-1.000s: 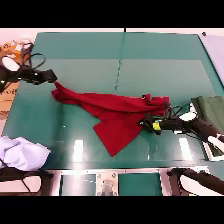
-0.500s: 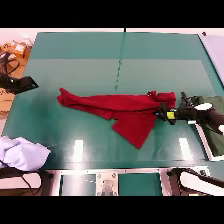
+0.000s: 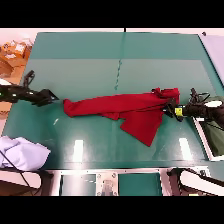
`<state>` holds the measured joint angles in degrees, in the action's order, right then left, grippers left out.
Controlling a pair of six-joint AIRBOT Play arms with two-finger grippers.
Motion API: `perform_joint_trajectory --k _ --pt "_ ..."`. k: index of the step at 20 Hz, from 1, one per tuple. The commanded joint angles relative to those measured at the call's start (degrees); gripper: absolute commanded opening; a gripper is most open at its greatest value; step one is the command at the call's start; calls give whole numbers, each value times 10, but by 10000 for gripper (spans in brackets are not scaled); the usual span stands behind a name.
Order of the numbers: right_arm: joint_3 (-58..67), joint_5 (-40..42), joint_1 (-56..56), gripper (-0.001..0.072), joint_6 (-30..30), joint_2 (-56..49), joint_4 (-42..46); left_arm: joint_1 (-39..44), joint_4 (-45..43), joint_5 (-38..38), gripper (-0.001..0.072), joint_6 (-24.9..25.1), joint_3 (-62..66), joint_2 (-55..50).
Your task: Fold the shirts.
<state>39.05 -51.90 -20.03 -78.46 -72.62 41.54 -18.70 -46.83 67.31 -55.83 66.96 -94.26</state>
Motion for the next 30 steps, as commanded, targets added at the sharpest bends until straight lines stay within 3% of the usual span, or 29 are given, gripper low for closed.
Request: perform_joint_trajectory --k 1,5,6,8,9,14,20,25,30 --pt "1 0 -2 18 1 0 0 55 19 -43 603 4 -5 -23" --pt "1 0 -2 18 1 0 0 97 -6 -27 574 -3 -5 -43" --pt "1 0 -2 18 1 0 0 103 -22 -21 408 -8 -5 -50" --pt "1 -1 -2 18 1 0 0 108 -40 -28 272 -8 -4 -54" --pt "1 -3 -2 18 1 0 0 108 -42 -28 32 -7 0 -54" --pt "47 -38 -2 17 12 17 -2 108 -78 56 25 -68 122 -51" --pt "333 -171 -35 17 -24 137 -2 108 -103 59 25 -144 343 100" --pt "576 -170 -66 17 -67 232 -4 108 -136 57 26 -204 467 267" --pt "699 -117 -67 17 -71 294 1 108 -129 -10 26 -206 503 419"
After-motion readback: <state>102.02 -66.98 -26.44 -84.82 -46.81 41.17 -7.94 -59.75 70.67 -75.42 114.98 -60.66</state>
